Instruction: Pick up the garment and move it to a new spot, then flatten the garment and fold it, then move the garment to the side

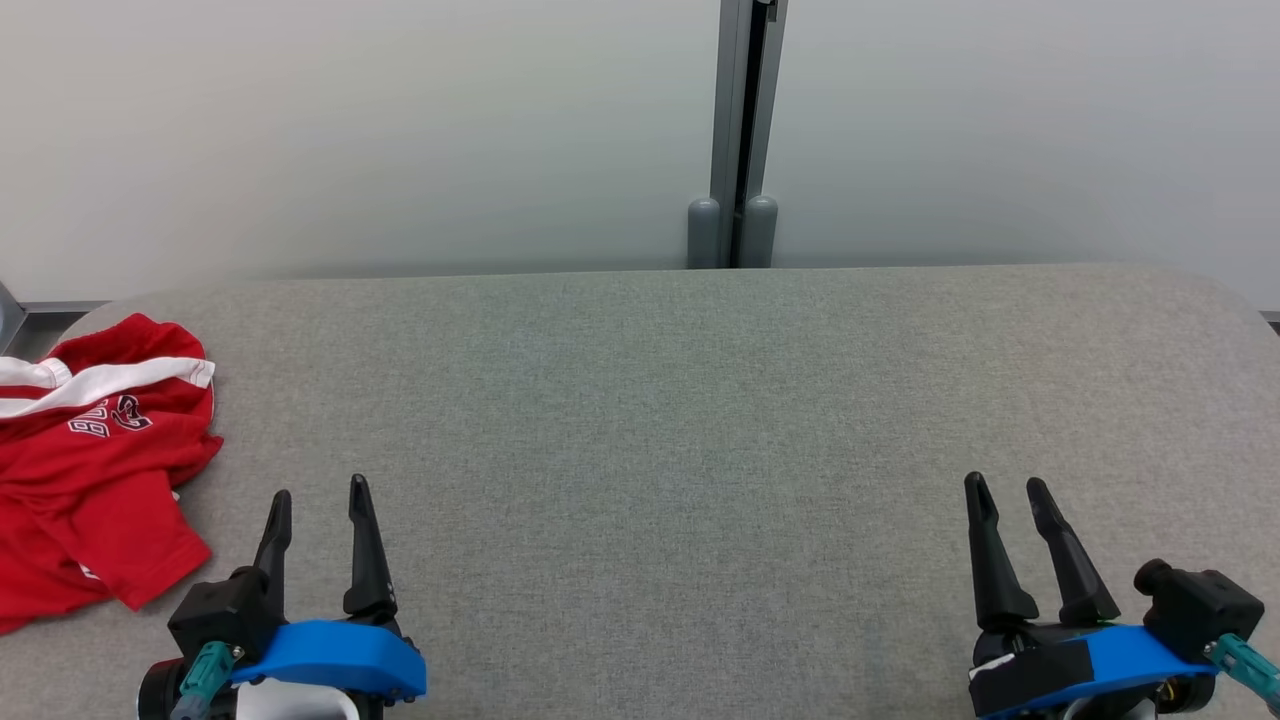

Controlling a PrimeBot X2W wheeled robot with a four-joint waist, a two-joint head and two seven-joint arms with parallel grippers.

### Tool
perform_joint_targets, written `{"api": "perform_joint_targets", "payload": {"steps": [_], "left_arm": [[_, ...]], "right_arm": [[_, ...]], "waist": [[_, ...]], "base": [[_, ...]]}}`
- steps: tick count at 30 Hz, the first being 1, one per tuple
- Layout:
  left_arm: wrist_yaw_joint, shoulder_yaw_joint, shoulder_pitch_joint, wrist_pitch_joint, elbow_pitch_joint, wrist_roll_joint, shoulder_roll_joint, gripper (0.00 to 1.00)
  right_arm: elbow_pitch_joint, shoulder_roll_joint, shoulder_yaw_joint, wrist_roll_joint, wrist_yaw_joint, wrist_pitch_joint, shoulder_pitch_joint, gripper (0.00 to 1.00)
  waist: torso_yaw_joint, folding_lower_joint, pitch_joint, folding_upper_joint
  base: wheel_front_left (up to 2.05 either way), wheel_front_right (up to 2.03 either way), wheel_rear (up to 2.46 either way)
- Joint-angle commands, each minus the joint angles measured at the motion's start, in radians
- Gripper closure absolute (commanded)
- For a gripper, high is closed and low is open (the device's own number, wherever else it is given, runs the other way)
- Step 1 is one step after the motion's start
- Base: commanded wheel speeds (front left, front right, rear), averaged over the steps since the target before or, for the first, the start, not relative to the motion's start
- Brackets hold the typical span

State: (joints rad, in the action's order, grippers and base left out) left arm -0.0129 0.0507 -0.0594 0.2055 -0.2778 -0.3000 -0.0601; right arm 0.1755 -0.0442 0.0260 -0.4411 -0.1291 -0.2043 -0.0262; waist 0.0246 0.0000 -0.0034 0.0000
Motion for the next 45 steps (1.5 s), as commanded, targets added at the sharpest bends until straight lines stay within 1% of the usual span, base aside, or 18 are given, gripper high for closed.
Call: {"api": "perform_joint_targets", "payload": {"steps": [1, 6, 15, 29, 35, 45], "left_arm": [[-0.006, 0.007, -0.014, 0.010, -0.001, 0.025, -0.007, 0.00], [-0.005, 0.016, -0.016, 0.018, -0.014, 0.060, -0.011, 0.00], [0.011, 0.038, -0.018, 0.019, -0.007, 0.107, -0.018, 0.00], [-0.004, 0.047, 0.004, 0.011, 0.018, 0.167, -0.025, 0.00], [-0.005, 0.048, 0.009, -0.008, 0.024, 0.143, -0.025, 0.00], [-0.020, 0.052, 0.010, -0.008, 0.029, 0.143, -0.033, 0.00]], "right_arm": [[-0.001, -0.008, 0.003, 0.028, -0.002, -0.011, 0.003, 0.00], [0.008, -0.009, 0.006, 0.075, -0.002, -0.022, 0.005, 0.00], [0.016, -0.009, 0.009, 0.146, -0.002, -0.039, 0.007, 0.00], [0.001, -0.010, 0.006, 0.240, -0.002, -0.064, 0.019, 0.00], [0.022, -0.009, -0.008, 0.227, -0.002, -0.062, 0.024, 0.00], [0.055, -0.009, -0.015, 0.227, -0.002, -0.062, 0.007, 0.00]], "waist": [[0.001, 0.0000, -0.002, 0.0000], [0.003, 0.0000, -0.006, 0.0000], [0.008, 0.0000, -0.011, 0.0000], [0.014, 0.0000, -0.014, 0.0000], [0.015, 0.0000, -0.011, 0.0000], [0.016, 0.0000, -0.010, 0.0000]], "base": [[0.00, 0.00, 0.00], [0.00, 0.00, 0.00], [0.00, 0.00, 0.00], [0.00, 0.00, 0.00], [0.00, 0.00, 0.00], [0.00, 0.00, 0.00]]}}
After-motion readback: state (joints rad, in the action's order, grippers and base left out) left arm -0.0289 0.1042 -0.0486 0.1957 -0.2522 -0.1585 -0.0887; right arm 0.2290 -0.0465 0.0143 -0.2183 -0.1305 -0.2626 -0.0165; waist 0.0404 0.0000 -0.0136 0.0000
